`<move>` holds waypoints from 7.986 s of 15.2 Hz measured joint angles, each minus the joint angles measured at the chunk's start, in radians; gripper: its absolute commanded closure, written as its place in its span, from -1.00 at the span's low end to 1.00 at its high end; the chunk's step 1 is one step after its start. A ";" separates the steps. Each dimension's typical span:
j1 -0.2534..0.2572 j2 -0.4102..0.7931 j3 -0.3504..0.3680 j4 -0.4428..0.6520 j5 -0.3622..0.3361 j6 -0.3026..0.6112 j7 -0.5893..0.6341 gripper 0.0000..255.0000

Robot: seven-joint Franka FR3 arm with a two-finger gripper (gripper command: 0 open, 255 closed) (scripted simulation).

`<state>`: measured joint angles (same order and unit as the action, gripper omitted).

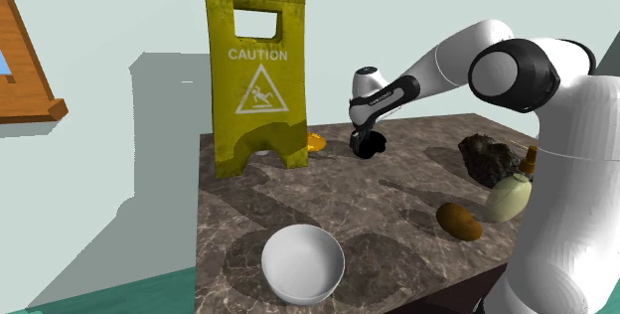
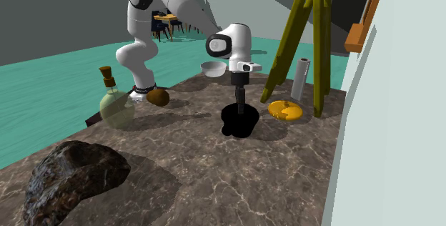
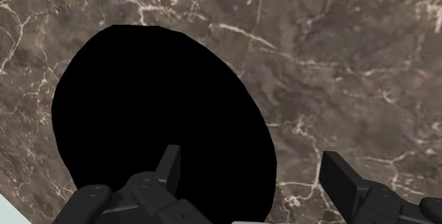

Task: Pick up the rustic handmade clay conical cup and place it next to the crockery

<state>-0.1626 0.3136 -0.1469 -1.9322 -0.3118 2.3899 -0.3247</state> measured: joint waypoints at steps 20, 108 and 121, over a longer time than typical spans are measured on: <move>-0.001 -0.030 0.003 0.024 0.010 -0.053 -0.019 1.00; 0.370 -0.033 0.280 0.032 -0.095 -0.268 0.646 1.00; 0.375 -0.054 0.286 0.046 -0.085 -0.302 0.640 -1.00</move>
<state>0.2124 0.2594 0.1387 -1.8863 -0.3970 2.0880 0.3154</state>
